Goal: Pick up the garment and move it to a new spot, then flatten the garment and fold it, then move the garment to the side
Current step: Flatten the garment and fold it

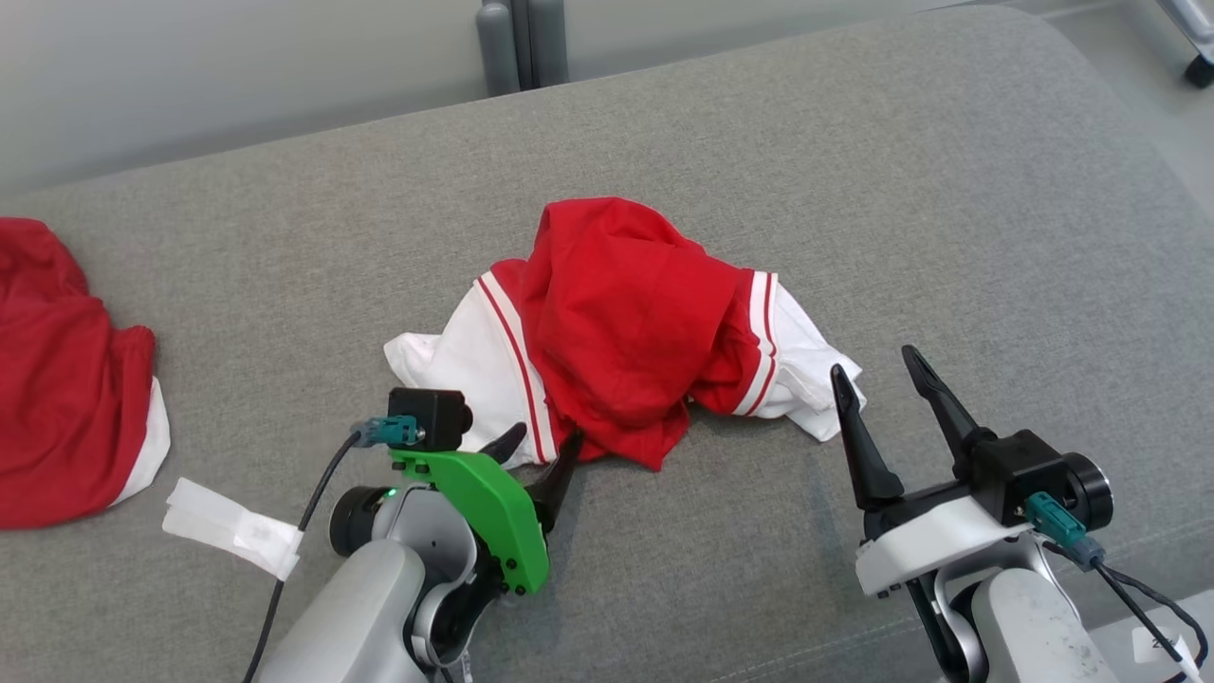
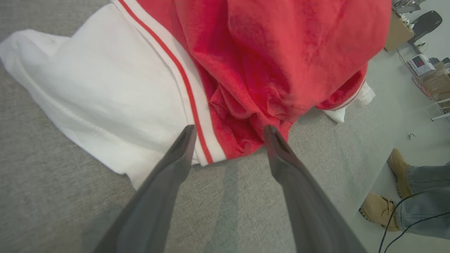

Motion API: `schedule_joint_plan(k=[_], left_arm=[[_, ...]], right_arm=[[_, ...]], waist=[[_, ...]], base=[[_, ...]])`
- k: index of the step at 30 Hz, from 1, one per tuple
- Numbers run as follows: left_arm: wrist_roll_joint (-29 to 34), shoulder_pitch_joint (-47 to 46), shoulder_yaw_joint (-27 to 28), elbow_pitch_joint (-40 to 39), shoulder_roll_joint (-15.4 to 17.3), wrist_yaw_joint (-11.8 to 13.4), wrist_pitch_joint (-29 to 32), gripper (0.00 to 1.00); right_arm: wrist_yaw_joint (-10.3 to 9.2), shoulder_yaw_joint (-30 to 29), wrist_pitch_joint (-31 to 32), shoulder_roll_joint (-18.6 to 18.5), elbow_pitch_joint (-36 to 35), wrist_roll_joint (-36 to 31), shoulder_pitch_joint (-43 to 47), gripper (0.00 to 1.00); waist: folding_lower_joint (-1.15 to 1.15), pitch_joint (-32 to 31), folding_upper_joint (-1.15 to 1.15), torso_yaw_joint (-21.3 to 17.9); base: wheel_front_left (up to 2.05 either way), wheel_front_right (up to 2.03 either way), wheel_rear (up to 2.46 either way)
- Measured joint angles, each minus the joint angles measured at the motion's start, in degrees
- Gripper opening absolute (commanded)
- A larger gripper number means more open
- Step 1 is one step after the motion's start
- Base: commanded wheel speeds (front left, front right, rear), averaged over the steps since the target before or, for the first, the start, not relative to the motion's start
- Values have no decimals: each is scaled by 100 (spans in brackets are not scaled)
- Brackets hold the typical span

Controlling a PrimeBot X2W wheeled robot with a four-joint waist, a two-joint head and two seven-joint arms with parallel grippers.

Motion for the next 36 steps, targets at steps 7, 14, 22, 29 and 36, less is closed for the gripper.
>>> schedule_joint_plan(k=[7,14,22,29,36], left_arm=[[-155,24,22,343,-26,-24,56,100],[-272,-39,54,416,-81,-146,-9,98],[-517,-51,94,37,-75,-236,80,93],[-526,-33,70,-470,19,-93,259,87],[-515,52,109,-619,170,35,300,7]], right_arm=[[0,-54,0,-4,4,1,-1,100],[0,-55,0,-2,4,8,-3,100],[0,-79,0,-3,25,30,1,100],[0,-78,0,-2,32,30,3,100],[0,-90,0,-2,29,35,2,100]], waist=[[0,115,0,-158],[0,179,0,-241],[0,122,0,-228],[0,101,0,-168],[0,137,0,-138]], base=[[0,0,0],[0,0,0],[0,0,0],[0,0,0],[0,0,0]])
